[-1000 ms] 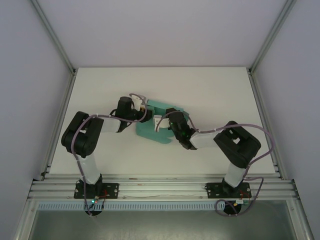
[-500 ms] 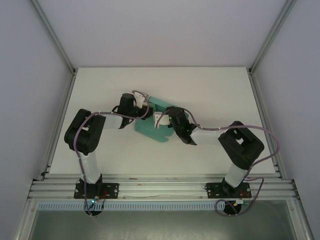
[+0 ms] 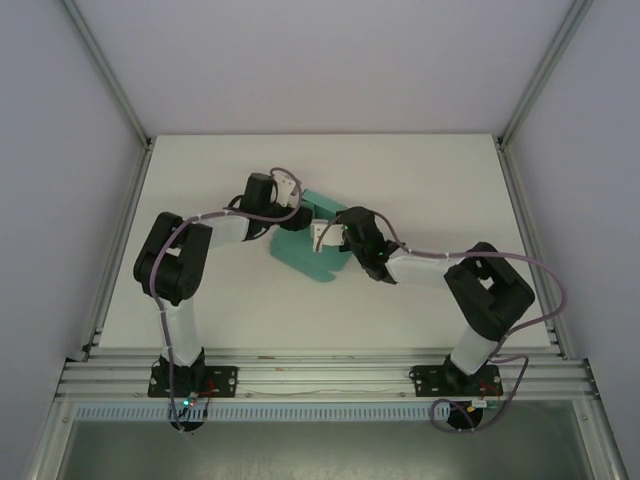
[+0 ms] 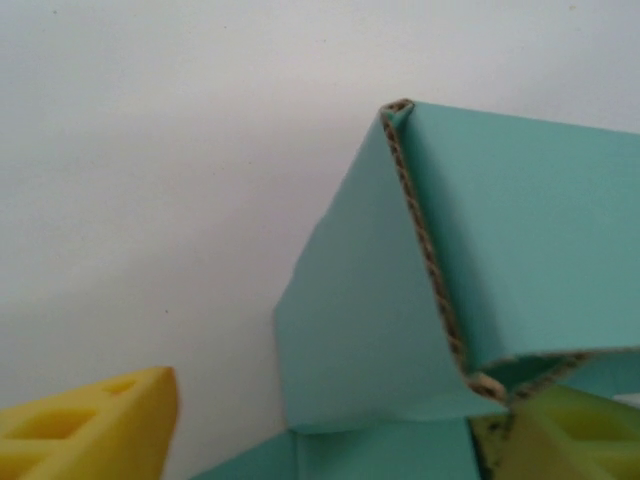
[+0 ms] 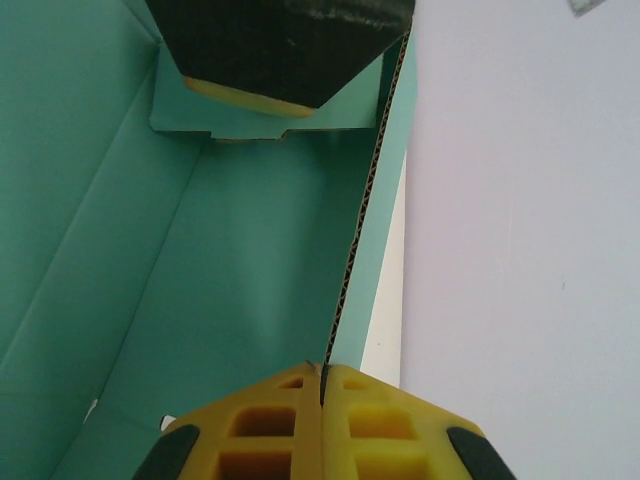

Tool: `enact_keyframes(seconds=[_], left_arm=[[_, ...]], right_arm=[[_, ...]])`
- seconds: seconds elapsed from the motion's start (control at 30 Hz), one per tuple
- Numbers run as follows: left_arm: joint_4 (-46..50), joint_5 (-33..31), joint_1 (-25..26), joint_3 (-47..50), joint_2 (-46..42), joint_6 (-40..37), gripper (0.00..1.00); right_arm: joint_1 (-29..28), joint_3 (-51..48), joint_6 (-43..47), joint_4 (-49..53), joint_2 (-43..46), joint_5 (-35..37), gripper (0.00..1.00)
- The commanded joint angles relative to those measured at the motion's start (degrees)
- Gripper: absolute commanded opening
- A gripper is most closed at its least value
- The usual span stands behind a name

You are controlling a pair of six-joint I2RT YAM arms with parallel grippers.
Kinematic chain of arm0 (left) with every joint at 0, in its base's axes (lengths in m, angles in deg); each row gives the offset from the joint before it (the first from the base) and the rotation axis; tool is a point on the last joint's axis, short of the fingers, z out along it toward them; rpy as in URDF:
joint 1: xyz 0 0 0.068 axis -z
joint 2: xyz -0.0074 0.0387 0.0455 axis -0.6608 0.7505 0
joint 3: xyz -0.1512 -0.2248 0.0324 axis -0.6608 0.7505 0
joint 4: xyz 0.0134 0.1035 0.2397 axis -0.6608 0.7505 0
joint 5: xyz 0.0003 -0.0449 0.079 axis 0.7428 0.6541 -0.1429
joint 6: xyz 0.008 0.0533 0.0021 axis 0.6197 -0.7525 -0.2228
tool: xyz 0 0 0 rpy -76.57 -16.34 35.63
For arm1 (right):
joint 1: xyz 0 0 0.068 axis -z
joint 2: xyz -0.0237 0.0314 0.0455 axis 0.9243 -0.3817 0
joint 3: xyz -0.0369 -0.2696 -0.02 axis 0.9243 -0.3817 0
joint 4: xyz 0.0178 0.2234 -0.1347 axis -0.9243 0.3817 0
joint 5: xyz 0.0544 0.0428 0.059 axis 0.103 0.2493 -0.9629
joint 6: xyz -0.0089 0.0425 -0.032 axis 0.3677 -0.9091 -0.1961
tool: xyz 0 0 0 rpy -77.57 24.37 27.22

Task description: Assemble paper box

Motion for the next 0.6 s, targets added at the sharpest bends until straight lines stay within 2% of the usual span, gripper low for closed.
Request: enact_keyframes(seconds=[0.0, 0.13, 0.23, 0.33, 0.37, 0.5, 0.57], left_arm=[[7.0, 2.2, -0.9, -4.0, 1.9, -4.2, 0.81], [8.4, 3.6, -0.9, -5.3, 2.7, -7.6, 0.78], [8.7, 7.7, -1.0, -6.7, 3.0, -9.5, 0.74], [9.9, 9.5, -1.0, -9.5, 4.3, -10.1, 0.63], [10.6, 9.3, -1.0, -10.6, 5.0, -10.0, 0.61], [13.6, 9.0, -1.0, -13.6, 6.4, -10.0, 0.42], [13.6, 8.1, -0.9, -13.0, 5.8, -9.5, 0.37]], right_arm=[[0.4, 0.5, -0.8, 9.3, 0.5, -6.6, 0.00], [1.7, 1.6, -0.9, 11.8, 0.6, -9.5, 0.00], [2.7, 2.5, -1.0, 13.7, 0.9, -11.7, 0.00], [3.5, 3.7, -1.0, 16.0, 0.7, -13.2, 0.00], [3.7, 4.0, -0.9, 16.3, 0.5, -13.5, 0.00], [4.0, 4.5, -0.5, 15.5, -0.4, -13.4, 0.00], [4.1, 4.5, -0.6, 14.4, -0.8, -13.1, 0.00]])
